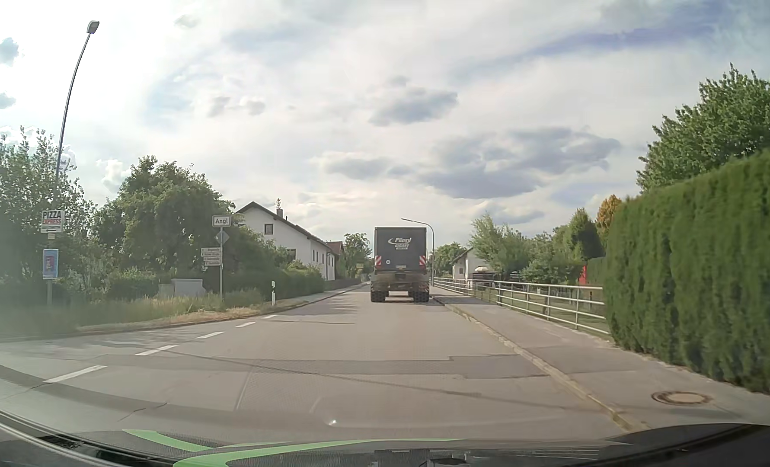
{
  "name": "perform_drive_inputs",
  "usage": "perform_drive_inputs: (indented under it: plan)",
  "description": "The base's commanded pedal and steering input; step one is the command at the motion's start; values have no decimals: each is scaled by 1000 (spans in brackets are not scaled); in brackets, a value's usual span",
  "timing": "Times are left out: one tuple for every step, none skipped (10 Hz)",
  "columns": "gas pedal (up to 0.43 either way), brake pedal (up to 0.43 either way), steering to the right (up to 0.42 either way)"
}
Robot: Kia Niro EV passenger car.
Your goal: Follow the waypoints while adhering to traffic rules and regulations
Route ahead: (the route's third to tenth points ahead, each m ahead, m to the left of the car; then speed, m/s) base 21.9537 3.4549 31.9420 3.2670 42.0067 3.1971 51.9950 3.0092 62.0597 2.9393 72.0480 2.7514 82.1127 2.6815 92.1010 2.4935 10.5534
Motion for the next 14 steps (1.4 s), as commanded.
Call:
perform_drive_inputs:
  plan:
    - [150, 0, -3]
    - [150, 0, -3]
    - [150, 0, -3]
    - [150, 0, -3]
    - [150, 0, -3]
    - [150, 0, -3]
    - [150, 0, -2]
    - [150, 0, -2]
    - [150, 0, -2]
    - [150, 0, -2]
    - [150, 0, -1]
    - [150, 0, -1]
    - [150, 0, -1]
    - [150, 0, -1]
